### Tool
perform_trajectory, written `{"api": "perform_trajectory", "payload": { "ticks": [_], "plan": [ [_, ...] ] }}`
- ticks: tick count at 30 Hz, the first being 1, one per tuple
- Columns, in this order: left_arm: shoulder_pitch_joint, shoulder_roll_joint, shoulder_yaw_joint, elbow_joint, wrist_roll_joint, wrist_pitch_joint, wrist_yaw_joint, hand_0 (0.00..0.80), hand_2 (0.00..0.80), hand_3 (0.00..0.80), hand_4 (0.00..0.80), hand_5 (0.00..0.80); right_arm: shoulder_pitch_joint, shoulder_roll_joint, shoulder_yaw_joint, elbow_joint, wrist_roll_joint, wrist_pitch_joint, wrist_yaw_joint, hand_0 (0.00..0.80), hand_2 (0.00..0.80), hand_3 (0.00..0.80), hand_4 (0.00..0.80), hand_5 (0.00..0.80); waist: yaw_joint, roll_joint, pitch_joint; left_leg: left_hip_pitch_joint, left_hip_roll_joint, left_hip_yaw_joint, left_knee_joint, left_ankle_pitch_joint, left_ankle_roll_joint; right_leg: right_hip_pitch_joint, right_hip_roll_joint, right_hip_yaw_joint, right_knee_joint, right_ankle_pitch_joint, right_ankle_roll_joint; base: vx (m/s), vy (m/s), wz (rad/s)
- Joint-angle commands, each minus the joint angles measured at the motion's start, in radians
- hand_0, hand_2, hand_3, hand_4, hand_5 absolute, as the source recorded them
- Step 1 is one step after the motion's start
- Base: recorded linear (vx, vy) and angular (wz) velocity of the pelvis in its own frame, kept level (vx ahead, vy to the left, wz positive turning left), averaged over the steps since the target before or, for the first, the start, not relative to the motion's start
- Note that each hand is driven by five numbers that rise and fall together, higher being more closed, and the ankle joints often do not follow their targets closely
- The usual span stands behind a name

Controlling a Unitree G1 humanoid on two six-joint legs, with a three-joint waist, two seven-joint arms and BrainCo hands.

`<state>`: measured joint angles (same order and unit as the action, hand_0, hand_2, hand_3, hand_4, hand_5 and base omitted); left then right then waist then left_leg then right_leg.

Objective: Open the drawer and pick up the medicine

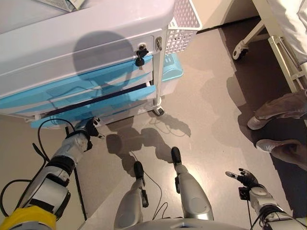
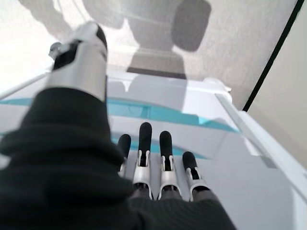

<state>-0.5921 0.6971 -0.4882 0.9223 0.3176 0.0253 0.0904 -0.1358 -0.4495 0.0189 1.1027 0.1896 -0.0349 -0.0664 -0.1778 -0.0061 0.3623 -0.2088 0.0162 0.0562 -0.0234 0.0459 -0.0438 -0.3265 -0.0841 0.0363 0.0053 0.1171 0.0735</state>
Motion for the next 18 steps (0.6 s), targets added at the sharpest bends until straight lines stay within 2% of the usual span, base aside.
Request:
{"api": "perform_trajectory", "payload": {
  "ticks": [1, 11, 18],
  "plan": [
    [-0.055, 0.070, 0.066, 0.006, -0.021, -0.010, 0.046, 0.000, 0.000, 0.000, 0.000, 0.000, 0.019, -0.016, 0.053, -0.008, 0.022, -0.020, 0.001, 0.000, 0.000, 0.000, 0.000, 0.000, -0.005, -0.044, -0.049, -0.137, -0.047, -0.040, 0.187, -0.072, 0.036, -0.053, -0.004, -0.010, 0.082, -0.019, 0.039, 0.000, 0.000, 0.00],
    [-0.150, 0.135, 0.020, 0.000, -0.020, -0.017, 0.048, 0.000, 0.000, 0.000, 0.000, 0.000, 0.017, -0.015, 0.073, -0.017, 0.025, -0.025, 0.010, 0.000, 0.000, 0.000, 0.000, 0.000, -0.012, -0.051, -0.040, -0.175, -0.051, -0.031, 0.209, -0.077, 0.041, -0.086, -0.002, 0.005, 0.085, -0.009, 0.041, 0.001, 0.005, -0.01],
    [-0.162, 0.133, 0.023, -0.002, -0.034, -0.022, 0.050, 0.000, 0.000, 0.000, 0.000, 0.000, 0.015, -0.007, 0.086, -0.005, 0.022, -0.023, 0.017, 0.000, 0.000, 0.000, 0.000, 0.000, -0.009, -0.054, -0.038, -0.175, -0.053, -0.029, 0.211, -0.083, 0.043, -0.089, -0.005, 0.015, 0.087, -0.007, 0.043, 0.000, 0.002, -0.01]
  ]
}}
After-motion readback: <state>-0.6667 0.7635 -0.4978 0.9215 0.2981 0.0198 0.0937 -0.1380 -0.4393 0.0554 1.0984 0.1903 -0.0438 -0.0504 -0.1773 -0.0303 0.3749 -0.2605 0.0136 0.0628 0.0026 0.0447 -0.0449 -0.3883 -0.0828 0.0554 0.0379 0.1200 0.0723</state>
